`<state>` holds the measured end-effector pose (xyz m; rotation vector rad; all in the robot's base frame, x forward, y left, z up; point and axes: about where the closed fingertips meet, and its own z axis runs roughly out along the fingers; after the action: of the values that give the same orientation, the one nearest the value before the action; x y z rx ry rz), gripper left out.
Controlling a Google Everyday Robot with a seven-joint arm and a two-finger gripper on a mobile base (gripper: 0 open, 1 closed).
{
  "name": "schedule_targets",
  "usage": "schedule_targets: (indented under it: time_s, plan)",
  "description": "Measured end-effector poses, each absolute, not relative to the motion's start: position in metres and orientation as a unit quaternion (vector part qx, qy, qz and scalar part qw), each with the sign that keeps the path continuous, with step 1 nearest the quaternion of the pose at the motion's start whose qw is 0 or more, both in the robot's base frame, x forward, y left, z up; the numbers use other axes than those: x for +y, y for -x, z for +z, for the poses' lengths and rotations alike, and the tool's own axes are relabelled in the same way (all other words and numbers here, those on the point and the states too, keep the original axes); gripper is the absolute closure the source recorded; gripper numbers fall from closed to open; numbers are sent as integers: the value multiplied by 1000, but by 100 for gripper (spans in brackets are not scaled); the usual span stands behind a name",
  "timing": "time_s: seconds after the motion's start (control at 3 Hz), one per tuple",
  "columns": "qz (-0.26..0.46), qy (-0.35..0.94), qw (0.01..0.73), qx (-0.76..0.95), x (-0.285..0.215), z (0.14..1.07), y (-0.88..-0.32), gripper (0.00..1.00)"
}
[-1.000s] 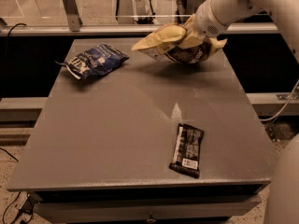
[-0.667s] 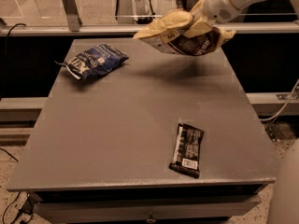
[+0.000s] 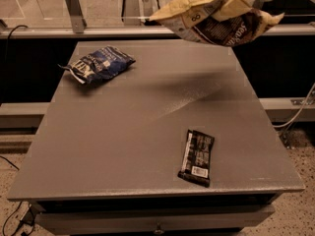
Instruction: Move brown chip bag near rxbar chocolate
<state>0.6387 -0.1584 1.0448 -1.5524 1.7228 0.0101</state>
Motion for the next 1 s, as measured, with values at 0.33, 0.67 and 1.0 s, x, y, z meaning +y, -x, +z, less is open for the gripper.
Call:
schedule_targets:
  time_s: [0.33,0.67,1.0]
  plan:
    - [-12,613,377,694,-156,1051,-576,100]
    - [2,622,338,706,-145,1025,-531,100]
    - [24,638,302,708,-137,1001,-506,100]
